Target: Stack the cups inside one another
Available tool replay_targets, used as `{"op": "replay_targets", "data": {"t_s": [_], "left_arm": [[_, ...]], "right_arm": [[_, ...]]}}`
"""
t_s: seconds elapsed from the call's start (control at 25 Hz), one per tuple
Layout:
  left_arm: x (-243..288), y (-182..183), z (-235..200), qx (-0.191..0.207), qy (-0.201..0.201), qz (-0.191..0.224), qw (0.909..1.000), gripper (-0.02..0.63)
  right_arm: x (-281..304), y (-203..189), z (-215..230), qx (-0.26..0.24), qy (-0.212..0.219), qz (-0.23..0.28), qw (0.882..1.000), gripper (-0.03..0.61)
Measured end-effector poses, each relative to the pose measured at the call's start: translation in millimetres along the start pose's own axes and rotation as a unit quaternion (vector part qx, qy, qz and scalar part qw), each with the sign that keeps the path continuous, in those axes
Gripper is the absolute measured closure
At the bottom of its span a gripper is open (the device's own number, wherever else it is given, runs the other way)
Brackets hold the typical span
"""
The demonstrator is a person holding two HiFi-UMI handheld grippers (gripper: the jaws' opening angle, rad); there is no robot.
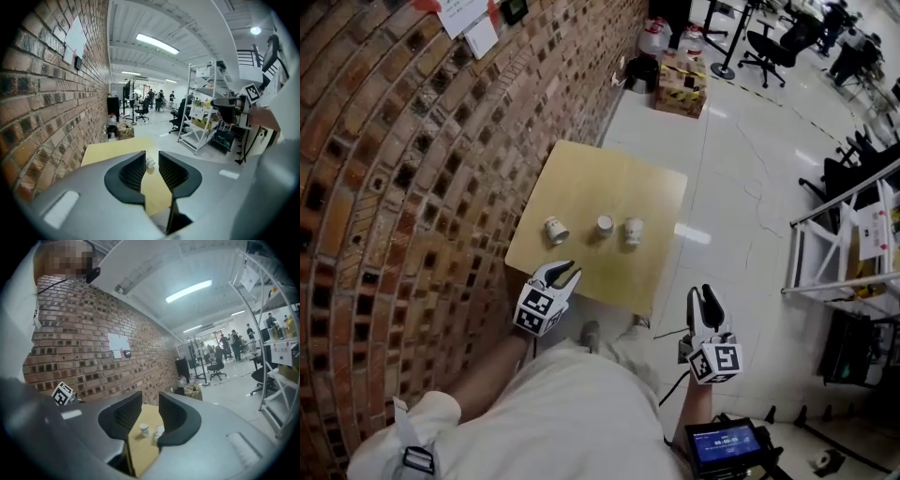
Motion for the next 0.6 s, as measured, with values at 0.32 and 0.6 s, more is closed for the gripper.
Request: {"op": "replay_targets", "data": {"t_s": [0.32, 0.6], "left_arm": [[49.3, 38.3, -3.2, -0.022, 0.05, -0.027, 0.9982, 0.485], [73.8, 44.5, -5.9, -0.038, 0.072, -0.057, 0.9951, 0.462]], "right_arm": [[79.0, 18.2, 51.2, -0.051, 0.079, -0.068, 0.993, 0.469], [128.9, 22.3, 65.5, -0.107, 0.142, -0.101, 0.979, 0.469]]}}
Point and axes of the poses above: the fingertips, and each gripper's own axes: x forward along the fingers, z to its right, y out of its top, the point moved 5 cm from there along -x, backward along the fingers, and after that the axes turned 5 degrees about x, right-handed, at the moved point
